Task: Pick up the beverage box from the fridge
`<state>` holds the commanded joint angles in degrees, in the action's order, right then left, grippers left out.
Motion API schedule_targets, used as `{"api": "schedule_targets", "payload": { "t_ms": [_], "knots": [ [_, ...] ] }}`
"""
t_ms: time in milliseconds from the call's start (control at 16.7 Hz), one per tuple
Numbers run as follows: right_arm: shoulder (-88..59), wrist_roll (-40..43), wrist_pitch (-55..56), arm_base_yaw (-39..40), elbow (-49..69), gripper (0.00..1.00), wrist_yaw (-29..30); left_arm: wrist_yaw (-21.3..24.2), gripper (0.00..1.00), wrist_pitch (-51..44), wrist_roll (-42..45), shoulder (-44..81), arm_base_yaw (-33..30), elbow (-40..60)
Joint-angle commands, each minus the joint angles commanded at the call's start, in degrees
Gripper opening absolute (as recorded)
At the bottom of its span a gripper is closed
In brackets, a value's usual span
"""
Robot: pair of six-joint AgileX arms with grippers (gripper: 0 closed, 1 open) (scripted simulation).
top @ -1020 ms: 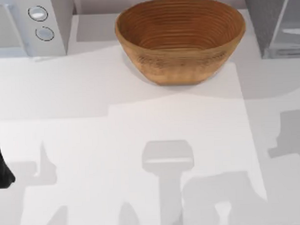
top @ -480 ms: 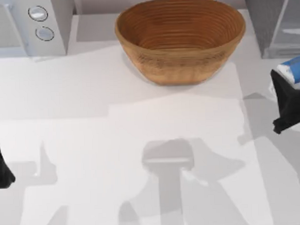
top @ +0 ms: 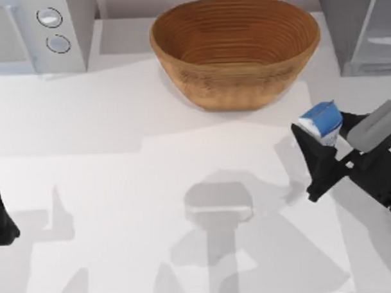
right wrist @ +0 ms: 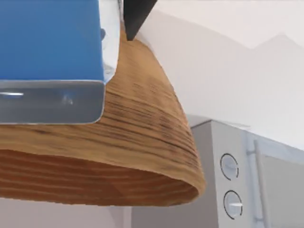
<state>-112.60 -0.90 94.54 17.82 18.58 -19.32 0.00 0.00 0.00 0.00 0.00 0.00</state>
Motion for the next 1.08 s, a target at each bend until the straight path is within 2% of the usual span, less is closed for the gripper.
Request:
{"api": "schedule_targets", "payload": {
  "t_ms": [420,720,780,1080],
  "knots": [
    [-12.9,-0.2,10.9,2.5,2.2,0.00,-2.6,0.0,1.00,0.0,0.0,0.0,0.0,0.0],
    [-13.2,-0.2,11.1,2.6,2.2,0.00,-2.7,0.0,1.00,0.0,0.0,0.0,0.0,0.0],
    [-20.5,-0.3,6.6,1.7,3.2,0.00,-2.0,0.0,1.00,0.0,0.0,0.0,0.0,0.0],
    [-20.5,-0.3,5.4,3.4,8.2,0.00,0.0,0.0,1.00,0.0,0.0,0.0,0.0,0.0]
  ]
}}
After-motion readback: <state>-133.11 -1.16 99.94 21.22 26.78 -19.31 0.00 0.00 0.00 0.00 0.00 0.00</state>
